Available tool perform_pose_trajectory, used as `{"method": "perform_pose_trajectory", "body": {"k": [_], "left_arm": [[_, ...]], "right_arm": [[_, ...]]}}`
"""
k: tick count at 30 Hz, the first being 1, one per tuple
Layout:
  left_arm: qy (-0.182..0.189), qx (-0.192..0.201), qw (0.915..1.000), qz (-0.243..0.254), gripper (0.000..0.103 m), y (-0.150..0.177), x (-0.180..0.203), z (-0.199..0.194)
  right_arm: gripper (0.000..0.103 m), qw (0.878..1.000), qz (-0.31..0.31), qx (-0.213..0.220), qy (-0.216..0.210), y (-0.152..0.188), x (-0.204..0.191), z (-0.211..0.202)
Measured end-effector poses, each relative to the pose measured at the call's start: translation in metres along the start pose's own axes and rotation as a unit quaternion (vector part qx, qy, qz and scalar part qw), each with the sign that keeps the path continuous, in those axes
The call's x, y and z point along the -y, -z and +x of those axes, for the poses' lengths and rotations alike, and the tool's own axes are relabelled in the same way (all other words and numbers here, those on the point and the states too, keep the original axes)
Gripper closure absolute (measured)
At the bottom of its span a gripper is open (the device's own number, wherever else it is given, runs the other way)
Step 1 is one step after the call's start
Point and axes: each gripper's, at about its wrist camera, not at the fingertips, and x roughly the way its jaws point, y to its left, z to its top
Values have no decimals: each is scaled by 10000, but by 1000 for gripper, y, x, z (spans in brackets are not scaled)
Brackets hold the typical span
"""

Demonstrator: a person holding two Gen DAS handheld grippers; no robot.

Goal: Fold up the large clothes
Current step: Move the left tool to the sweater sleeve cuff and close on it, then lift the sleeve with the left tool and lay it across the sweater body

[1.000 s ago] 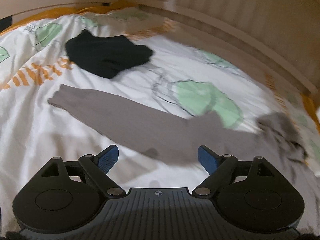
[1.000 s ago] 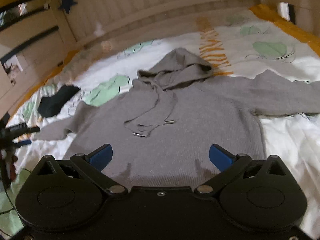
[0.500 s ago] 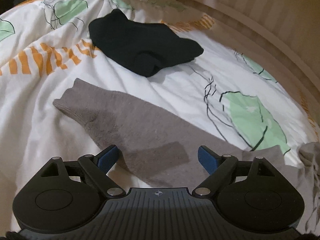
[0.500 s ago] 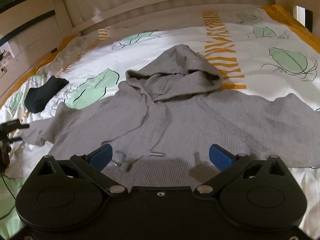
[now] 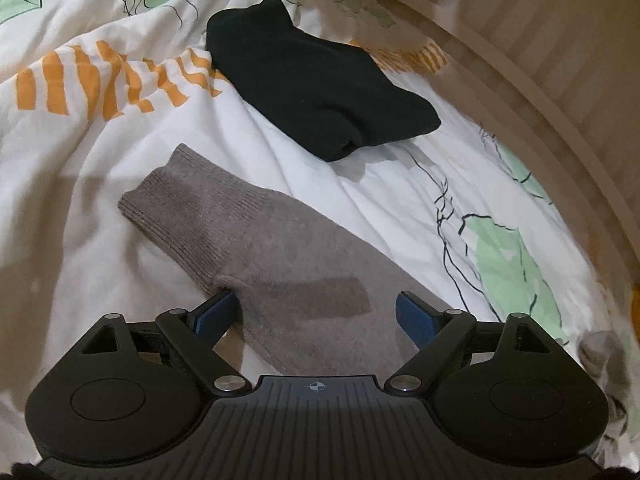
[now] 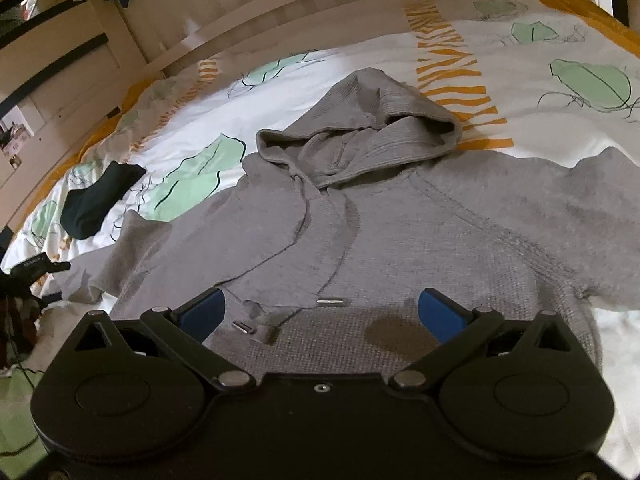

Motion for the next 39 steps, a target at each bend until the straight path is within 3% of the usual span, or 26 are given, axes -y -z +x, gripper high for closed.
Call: {"method": "perform_pose_trajectory", "body": {"k": [5, 11, 20, 22, 25, 29, 34, 39], "left_arm": [[15, -95, 9994, -319, 17, -3, 0, -11], [-194, -284, 9992, -213, 17, 7, 3, -19], [-293, 21, 9984, -474, 19, -1, 1, 2], [-325, 155, 9980, -521, 50, 0, 1, 0], [-456, 315, 9972, -494, 85, 0, 0, -4], [-128, 561, 9957, -722, 94, 0, 0, -14], [-421, 918, 9946, 233, 95, 6, 41, -32], [-371, 928, 9931, 611, 96, 9, 94, -51]], "right_arm": [[1, 9999, 110, -45, -36, -1, 2, 2], [1, 10000, 19, -55, -28, -2, -1, 2], [1, 9998, -22, -195, -48, 3, -4, 11], [1, 9998, -26, -170, -55, 2, -5, 10], [1, 9999, -22, -166, -23, 2, -6, 9], [1, 9996, -7, -254, 136, 0, -8, 9], [1, 9956, -46, -685, 645, -3, -8, 11], [1, 9874, 263, -1207, 993, -8, -4, 17]]}}
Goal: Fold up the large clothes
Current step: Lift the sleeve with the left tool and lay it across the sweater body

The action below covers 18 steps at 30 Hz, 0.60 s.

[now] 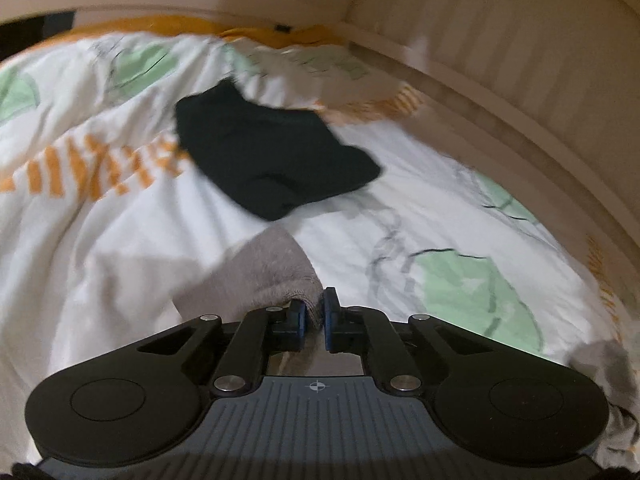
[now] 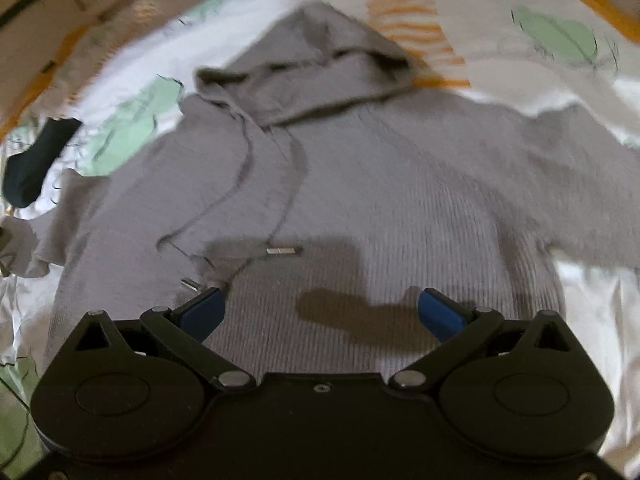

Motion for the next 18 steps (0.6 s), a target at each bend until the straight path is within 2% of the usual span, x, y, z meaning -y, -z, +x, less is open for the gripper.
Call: {"method": "perform_pose_trajectory", "body": {"k": [3, 7, 10, 18], "left_arm": [[116, 110, 9993, 348, 96, -4, 36, -18], [302, 171, 9960, 827, 96, -3, 87, -39], [496, 188, 9924, 1110, 96, 2, 122, -53], [1044, -18, 9787, 1768, 96, 43, 207, -69]], "right_arm": [[1, 9999, 90, -53, -131, -1, 1, -4], [1, 9998, -71, 153, -104, -3, -5, -18], [1, 9992, -12, 311, -234, -7, -3, -32], [1, 9962, 267, 778, -282, -25, 17, -63]]}}
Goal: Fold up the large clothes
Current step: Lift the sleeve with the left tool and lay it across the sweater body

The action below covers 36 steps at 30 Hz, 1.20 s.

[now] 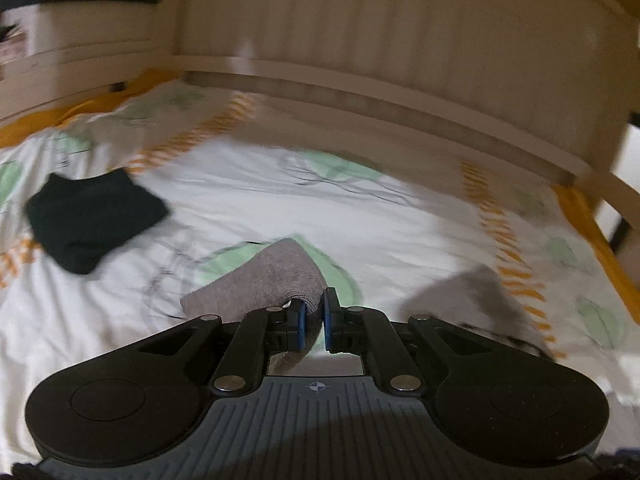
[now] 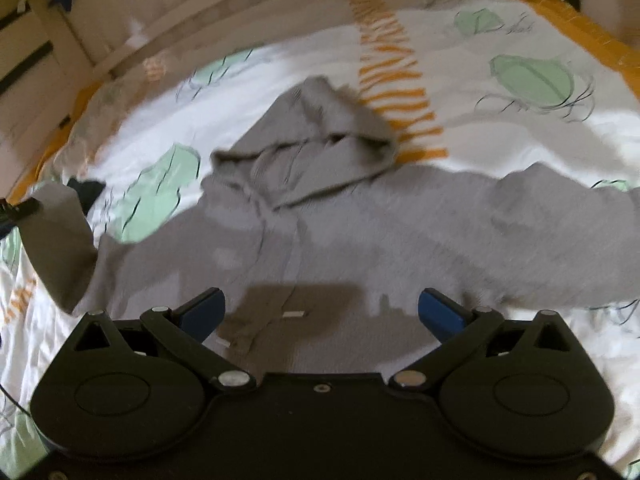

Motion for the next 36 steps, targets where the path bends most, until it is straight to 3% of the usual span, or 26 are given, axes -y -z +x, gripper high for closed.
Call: {"method": "perform_pose_trajectory", "body": {"k": [6, 14, 22, 27, 29, 31, 36], "left_arm": [[415, -228, 9978, 474, 96, 24, 68, 8], [697, -651, 9904, 998, 95, 75, 137, 24], [791, -1107, 9796, 1476, 95, 122, 181, 40], [809, -1262, 9760, 1582, 94, 139, 188, 45], [965, -1395, 9730, 1563, 85, 143, 186, 48], [1310, -1595, 9674, 1470, 68, 147, 183, 52], [2077, -1913, 9515, 1220, 49, 151, 168, 53]], "right_arm": [[1, 9993, 238, 279, 46, -13, 19, -18], [1, 9972, 271, 691, 38, -23, 34, -49], [1, 9951, 449, 859, 184, -29, 58, -63], [1, 9939, 615, 904, 164, -32, 70, -68], [1, 9936, 626, 925, 148, -33, 72, -70], [1, 9936, 619, 930, 162, -33, 73, -70], [1, 9941, 631, 845, 252, -32, 77, -63]]}}
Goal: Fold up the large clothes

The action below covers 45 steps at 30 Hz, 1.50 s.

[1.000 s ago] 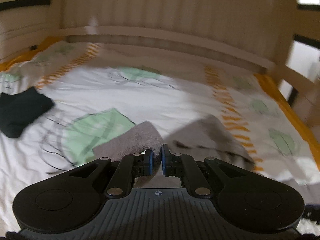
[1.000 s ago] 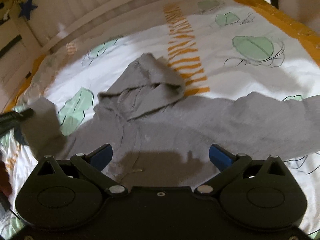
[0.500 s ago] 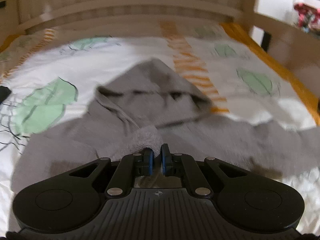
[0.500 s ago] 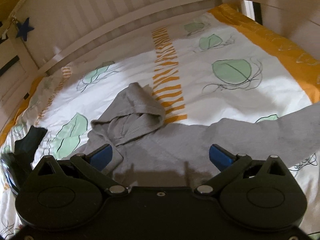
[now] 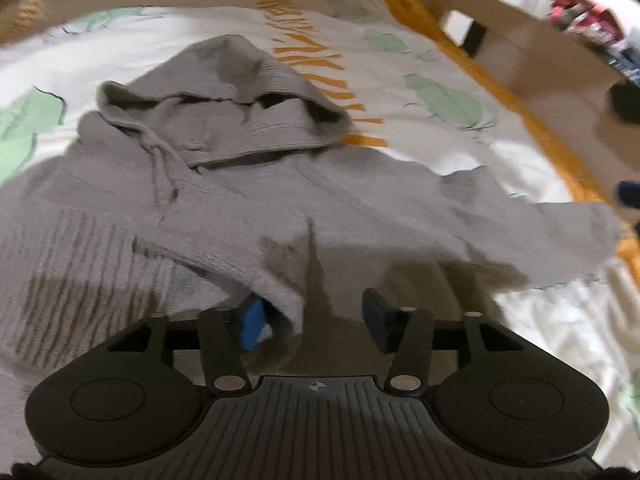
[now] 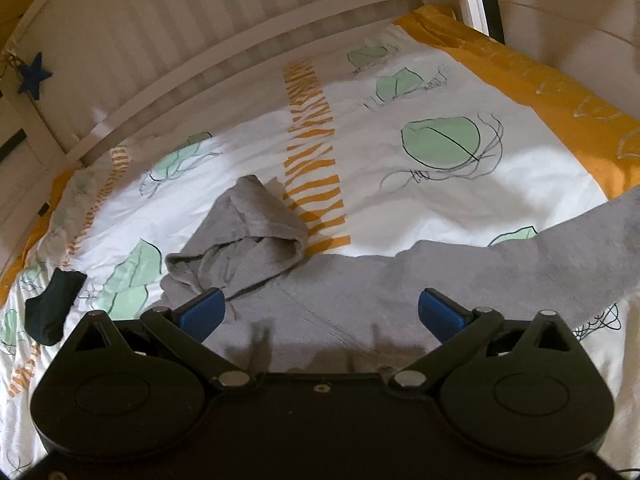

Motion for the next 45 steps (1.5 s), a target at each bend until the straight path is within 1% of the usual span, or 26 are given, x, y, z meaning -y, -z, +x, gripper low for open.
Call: {"method": "perform_pose_trajectory", "body": {"k": [2, 3, 4, 7, 10, 12, 13, 16, 19, 22, 24, 27, 29, 31, 32, 33, 34, 35, 37, 39, 41, 44, 45], "left_arm": [[195, 4, 9998, -98, 41, 1, -7, -7], [276, 20, 9995, -129, 32, 1, -10, -12], [339, 53, 9993, -132, 29, 1, -14, -17], [455, 195, 9988, -19, 25, 2, -26, -37], [446, 323, 9984, 120, 24, 5, -43, -57], [308, 444, 9984, 160, 24, 8, -60, -69], [180, 491, 9985, 171, 24, 10, -69, -73], [-338, 606, 9974, 201, 24, 16, -97, -85], [-893, 653, 9937, 195, 24, 23, -126, -89], [-1263, 661, 9897, 127, 24, 29, -152, -89], [-1440, 685, 9871, 116, 24, 31, -165, -86], [-1542, 714, 9854, 19, 24, 33, -185, -84], [-1556, 673, 9854, -187, 24, 31, -196, -78], [-1575, 543, 9851, -422, 23, 30, -209, -71], [-1559, 465, 9852, -538, 21, 27, -215, -67], [-1564, 387, 9848, -651, 13, 26, -221, -64], [-1568, 342, 9842, -752, 10, 26, -227, -64], [-1546, 310, 9839, -843, 10, 26, -231, -63], [-1520, 243, 9831, -991, 10, 22, -234, -63], [-1499, 192, 9825, -1086, 10, 17, -236, -62], [-1475, 174, 9820, -1167, 10, 17, -238, -63], [-1450, 187, 9820, -1193, 10, 17, -238, -65], [-1433, 194, 9822, -1197, 10, 17, -238, -65]], "right_arm": [[1, 10000, 12, -54, 45, 0, 2, 4], [1, 9999, 22, -86, 59, 1, 3, 6], [1, 9999, 29, -114, 67, 2, 3, 8], [1, 9997, 23, -200, 135, 4, 4, 15], [1, 9994, -26, -251, 230, 7, 4, 22], [1, 9993, -71, -235, 267, 10, 3, 26], [1, 9994, -90, -224, 266, 12, 3, 28], [1, 9994, -182, -210, 217, 16, -1, 34], [1, 9990, -358, -208, 172, 22, -10, 40], [1, 9978, -621, -210, 141, 30, -21, 47], [1, 9966, -789, -201, 105, 37, -29, 52], [1, 9940, -1077, -186, 60, 48, -42, 61], [1, 9926, -1209, -96, 37, 55, -48, 65], [1, 9907, -1362, -1, 60, 62, -56, 69], [2, 9891, -1472, 35, 78, 67, -60, 71], [4, 9871, -1596, 91, 75, 72, -65, 71], [13, 9847, -1729, 170, 99, 77, -71, 71], [21, 9821, -1866, 226, 104, 82, -77, 72], [26, 9764, -2145, 253, 40, 93, -89, 72], [26, 9713, -2360, 291, -91, 102, -102, 72], [27, 9624, -2703, 234, -126, 109, -119, 76], [29, 9447, -3271, 225, 96, 120, -144, 87], [29, 9407, -3382, 237, 122, 121, -151, 91]]}}
